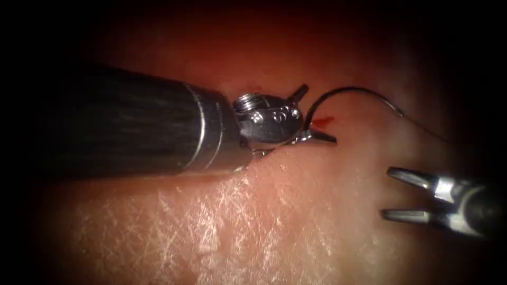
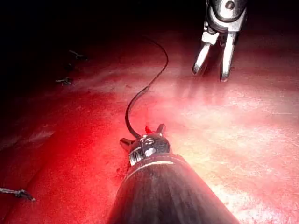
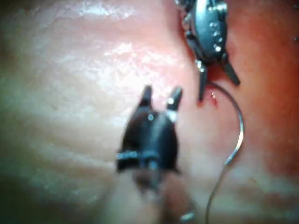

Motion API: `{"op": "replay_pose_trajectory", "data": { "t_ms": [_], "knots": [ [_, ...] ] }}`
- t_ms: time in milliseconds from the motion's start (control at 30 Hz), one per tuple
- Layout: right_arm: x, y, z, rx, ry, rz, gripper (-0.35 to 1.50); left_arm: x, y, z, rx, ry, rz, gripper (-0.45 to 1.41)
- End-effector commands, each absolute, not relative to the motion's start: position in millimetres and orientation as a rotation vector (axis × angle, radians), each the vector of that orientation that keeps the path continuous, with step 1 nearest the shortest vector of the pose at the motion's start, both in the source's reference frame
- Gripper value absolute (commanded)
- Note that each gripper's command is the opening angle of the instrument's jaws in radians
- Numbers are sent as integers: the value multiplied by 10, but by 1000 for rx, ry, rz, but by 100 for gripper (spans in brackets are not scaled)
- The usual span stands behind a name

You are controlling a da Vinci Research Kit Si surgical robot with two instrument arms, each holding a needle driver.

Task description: Wound Closure

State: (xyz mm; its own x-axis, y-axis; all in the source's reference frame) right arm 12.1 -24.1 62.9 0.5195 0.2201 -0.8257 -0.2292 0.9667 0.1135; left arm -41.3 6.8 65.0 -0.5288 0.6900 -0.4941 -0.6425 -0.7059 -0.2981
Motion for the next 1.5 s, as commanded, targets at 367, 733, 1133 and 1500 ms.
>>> {"op": "replay_pose_trajectory", "data": {
  "t_ms": [367, 733, 1133, 1500],
  "knots": [
    [133, -248, 635, -9, 992, 265, 34, -417, 68, 682, -723, -120, 2261, 44],
    [136, -249, 634, -9, 993, 265, 34, -407, 75, 673, -740, -162, 2292, 9],
    [138, -249, 635, -25, 1016, 276, 34, -385, 97, 629, -839, -172, 2232, -13],
    [145, -250, 628, -17, 1120, 451, 36, -368, 111, 596, -1003, -227, 2049, -26]
  ]
}}
